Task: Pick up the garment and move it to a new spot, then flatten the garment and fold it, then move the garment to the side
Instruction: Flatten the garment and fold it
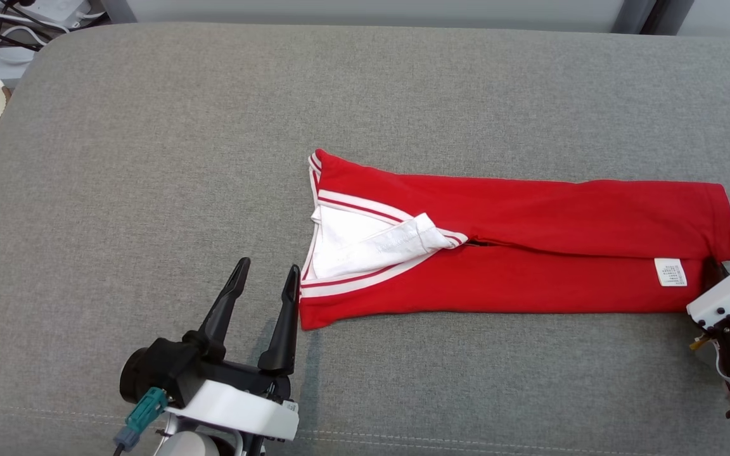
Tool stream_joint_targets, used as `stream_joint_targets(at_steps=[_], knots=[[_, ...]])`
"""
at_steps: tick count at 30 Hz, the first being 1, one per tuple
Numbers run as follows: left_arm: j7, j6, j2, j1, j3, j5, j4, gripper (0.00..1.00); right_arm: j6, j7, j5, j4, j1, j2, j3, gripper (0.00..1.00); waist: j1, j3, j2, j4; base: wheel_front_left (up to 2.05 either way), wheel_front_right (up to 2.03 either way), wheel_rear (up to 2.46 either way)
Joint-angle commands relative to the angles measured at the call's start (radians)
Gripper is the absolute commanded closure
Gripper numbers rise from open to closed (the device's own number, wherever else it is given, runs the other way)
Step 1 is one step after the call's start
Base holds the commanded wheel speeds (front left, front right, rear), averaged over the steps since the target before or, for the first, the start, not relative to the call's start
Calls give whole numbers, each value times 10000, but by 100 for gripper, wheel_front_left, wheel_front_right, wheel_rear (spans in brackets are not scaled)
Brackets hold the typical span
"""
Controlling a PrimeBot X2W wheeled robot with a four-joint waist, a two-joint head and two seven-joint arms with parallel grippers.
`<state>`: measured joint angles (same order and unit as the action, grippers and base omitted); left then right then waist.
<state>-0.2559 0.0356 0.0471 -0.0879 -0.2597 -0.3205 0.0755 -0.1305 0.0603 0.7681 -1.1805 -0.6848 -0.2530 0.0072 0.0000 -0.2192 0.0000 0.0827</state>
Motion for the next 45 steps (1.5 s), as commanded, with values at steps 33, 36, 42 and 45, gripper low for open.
stream_joint_targets(at_steps=[33, 36, 42, 45], knots=[[-59, -227, 32, -186, 253, -477, -476, 0, -2, 880, 1998, 4734, 1444, -1144, 1887, 100, 0, 250, 0, -350, 0, 0, 0], [-59, -262, 32, -240, 184, -583, -501, 0, -2, 775, 2143, 5694, 1770, -985, 2090, 100, 0, 253, 0, -241, 0, 0, 0], [-59, -357, 32, -331, 23, -759, -614, 0, -2, 643, 2342, 7020, 2173, -384, 2208, 100, 0, 264, 0, 175, 0, 0, 0], [-59, -398, 32, -337, -36, -806, -644, 0, -2, 493, 2352, 7431, 2243, 23, 2357, 100, 0, 243, 0, 420, 0, 0, 0]])
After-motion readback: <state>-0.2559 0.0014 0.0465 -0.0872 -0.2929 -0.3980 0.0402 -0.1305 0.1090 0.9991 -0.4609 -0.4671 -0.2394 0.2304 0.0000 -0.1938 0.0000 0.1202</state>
